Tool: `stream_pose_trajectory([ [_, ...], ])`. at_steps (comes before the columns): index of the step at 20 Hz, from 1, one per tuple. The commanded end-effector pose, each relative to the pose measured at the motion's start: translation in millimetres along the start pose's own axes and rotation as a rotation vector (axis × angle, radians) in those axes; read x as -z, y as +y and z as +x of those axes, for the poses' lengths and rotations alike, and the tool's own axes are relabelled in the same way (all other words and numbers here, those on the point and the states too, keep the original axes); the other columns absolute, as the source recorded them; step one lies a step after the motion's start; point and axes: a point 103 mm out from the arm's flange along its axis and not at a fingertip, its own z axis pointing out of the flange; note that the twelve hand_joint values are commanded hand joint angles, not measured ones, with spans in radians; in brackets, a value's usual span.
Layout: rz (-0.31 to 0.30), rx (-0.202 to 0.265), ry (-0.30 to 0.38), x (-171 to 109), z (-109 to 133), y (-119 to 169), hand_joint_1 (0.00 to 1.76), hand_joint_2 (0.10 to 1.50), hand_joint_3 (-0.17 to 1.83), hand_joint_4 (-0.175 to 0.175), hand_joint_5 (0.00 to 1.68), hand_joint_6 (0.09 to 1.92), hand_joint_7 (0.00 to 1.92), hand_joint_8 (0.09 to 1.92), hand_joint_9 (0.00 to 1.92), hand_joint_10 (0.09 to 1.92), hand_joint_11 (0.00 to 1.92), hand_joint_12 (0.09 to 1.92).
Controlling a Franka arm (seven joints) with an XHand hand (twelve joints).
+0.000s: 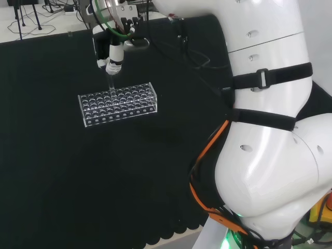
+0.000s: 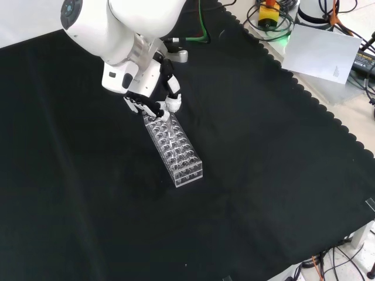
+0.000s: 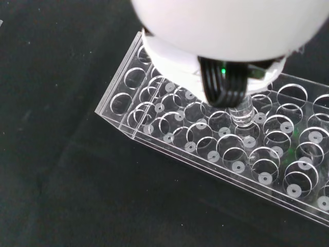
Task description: Put the test tube back in the rack.
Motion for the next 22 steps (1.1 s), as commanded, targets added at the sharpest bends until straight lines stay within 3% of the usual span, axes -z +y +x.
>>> stream_pose_trajectory([
  [1, 0.022, -0.017, 0.012, -13, -3, 3, 1.45, 0.43, 0.88, -0.175, 1.49, 0.32, 1.6, 0.35, 1.53, 0.19, 1.15, 1.15],
  [15, 0.042, -0.069, 0.017, -18, -21, 1, 1.45, 0.43, 0.88, -0.175, 1.49, 0.32, 1.6, 0.35, 1.53, 0.19, 1.15, 1.15],
  [22, 0.031, -0.062, 0.015, -20, -26, -3, 1.45, 0.43, 0.88, -0.175, 1.49, 0.32, 1.6, 0.35, 1.52, 0.2, 1.15, 1.15],
])
